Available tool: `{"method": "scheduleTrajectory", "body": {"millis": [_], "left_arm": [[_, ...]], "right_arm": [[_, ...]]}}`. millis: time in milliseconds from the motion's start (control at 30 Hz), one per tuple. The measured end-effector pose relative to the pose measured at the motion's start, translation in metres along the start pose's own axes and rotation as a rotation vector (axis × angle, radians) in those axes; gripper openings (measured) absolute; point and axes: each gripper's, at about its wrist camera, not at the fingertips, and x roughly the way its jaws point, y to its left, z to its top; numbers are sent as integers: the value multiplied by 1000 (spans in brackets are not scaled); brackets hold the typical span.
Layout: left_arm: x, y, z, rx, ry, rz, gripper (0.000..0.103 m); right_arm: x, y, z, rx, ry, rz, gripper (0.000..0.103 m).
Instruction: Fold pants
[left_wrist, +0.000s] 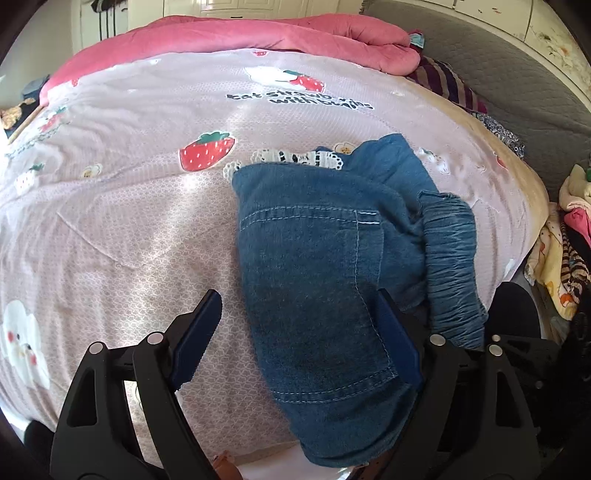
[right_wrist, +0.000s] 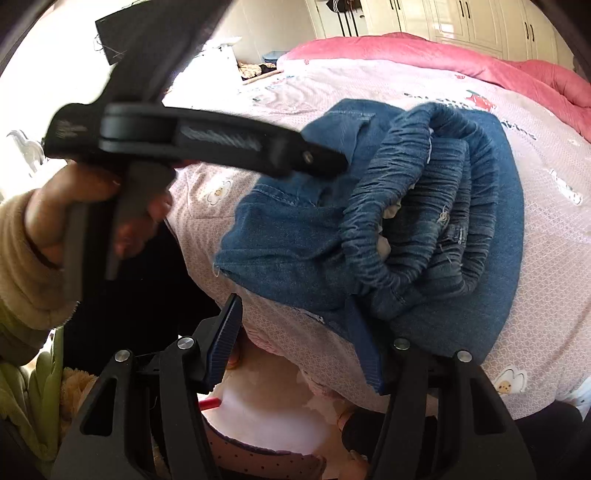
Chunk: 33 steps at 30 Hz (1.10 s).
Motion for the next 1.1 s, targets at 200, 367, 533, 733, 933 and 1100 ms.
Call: {"method": "scheduleTrajectory", "body": {"millis": [200, 367, 533, 733, 933, 1100], "left_arm": [[-10, -1, -2, 7, -29, 16, 79], [-37, -8, -1, 14, -87, 10, 86], [-63, -19, 0, 31, -135, 12, 93], [-86, -27, -1, 41, -175, 20, 93], [-97, -30, -1, 47, -198, 14, 93], [-92, -28, -4, 39, -189, 17, 93]], "right_arm": [[-30, 6, 0, -3, -47, 6, 60], [-62, 6, 0, -4, -104, -12, 64], [-90, 7, 1, -3, -166, -70, 75], [-111, 3, 6, 1, -217, -156, 86], [-122, -9, 11, 19, -260, -219, 92], [-121, -22, 13, 60, -258, -246, 94]]}}
